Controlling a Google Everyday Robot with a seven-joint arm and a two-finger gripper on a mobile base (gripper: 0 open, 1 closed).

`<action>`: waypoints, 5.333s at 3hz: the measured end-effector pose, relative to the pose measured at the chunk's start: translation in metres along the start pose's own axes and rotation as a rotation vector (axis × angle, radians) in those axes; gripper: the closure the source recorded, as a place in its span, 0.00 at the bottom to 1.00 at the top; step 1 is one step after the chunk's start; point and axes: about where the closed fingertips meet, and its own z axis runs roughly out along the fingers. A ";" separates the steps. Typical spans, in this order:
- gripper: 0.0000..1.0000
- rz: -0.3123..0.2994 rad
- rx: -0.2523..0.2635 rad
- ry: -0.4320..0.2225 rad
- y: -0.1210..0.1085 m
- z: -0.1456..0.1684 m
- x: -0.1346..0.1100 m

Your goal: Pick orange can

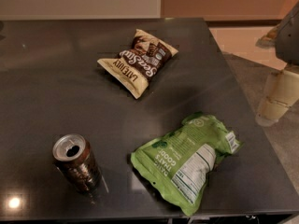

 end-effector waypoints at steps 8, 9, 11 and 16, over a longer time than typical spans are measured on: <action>0.00 -0.379 -0.312 -0.570 0.125 0.072 -0.223; 0.00 -0.437 -0.354 -0.591 0.154 0.087 -0.252; 0.00 -0.504 -0.437 -0.605 0.196 0.106 -0.291; 1.00 -0.473 -0.502 -0.647 0.137 0.061 -0.277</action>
Offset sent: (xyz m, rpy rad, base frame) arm 0.0026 0.0057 -0.0010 0.0339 0.0391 0.0159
